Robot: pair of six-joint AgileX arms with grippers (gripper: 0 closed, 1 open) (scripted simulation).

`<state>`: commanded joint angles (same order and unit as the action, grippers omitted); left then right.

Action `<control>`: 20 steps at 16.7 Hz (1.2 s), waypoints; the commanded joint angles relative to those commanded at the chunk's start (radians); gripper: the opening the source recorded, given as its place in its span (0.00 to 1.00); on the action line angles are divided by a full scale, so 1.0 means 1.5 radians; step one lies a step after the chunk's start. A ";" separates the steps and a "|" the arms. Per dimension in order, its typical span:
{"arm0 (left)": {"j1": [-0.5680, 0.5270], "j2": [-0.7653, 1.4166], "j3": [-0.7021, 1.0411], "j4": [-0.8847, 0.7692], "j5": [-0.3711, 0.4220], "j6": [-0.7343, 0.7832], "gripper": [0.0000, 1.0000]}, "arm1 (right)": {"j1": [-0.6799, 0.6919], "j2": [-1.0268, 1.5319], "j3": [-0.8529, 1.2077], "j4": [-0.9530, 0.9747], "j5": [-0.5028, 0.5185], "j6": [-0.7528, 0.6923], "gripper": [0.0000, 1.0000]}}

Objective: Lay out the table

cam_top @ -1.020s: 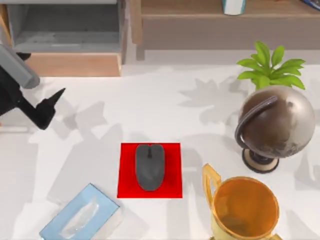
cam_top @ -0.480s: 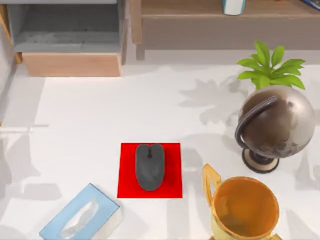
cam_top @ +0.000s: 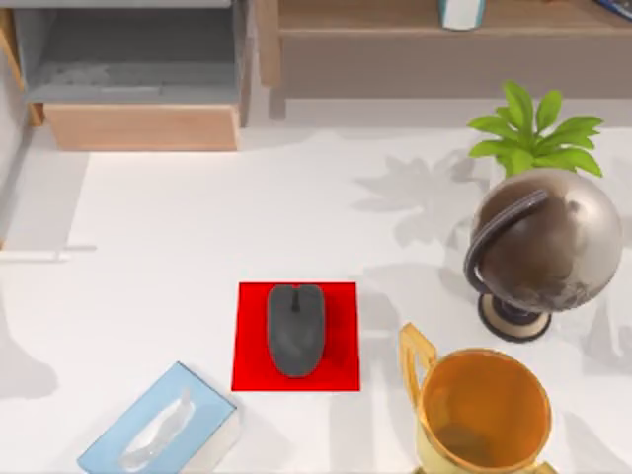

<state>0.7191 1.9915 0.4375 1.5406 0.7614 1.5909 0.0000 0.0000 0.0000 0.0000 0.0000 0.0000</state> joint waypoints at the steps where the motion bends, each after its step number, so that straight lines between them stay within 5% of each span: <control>1: 0.000 0.000 0.000 0.000 0.000 0.000 1.00 | 0.000 0.000 0.000 0.000 0.000 0.000 1.00; 12: -0.040 0.021 0.052 -0.030 -0.040 -0.001 1.00 | 0.000 0.000 0.000 0.000 0.000 0.000 1.00; 20: -0.040 0.021 0.052 -0.030 -0.040 -0.001 0.40 | 0.000 0.000 0.000 0.000 0.000 0.000 1.00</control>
<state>0.6589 2.0223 0.5158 1.4949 0.7017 1.5897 0.0000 0.0000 0.0000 0.0000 0.0000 0.0000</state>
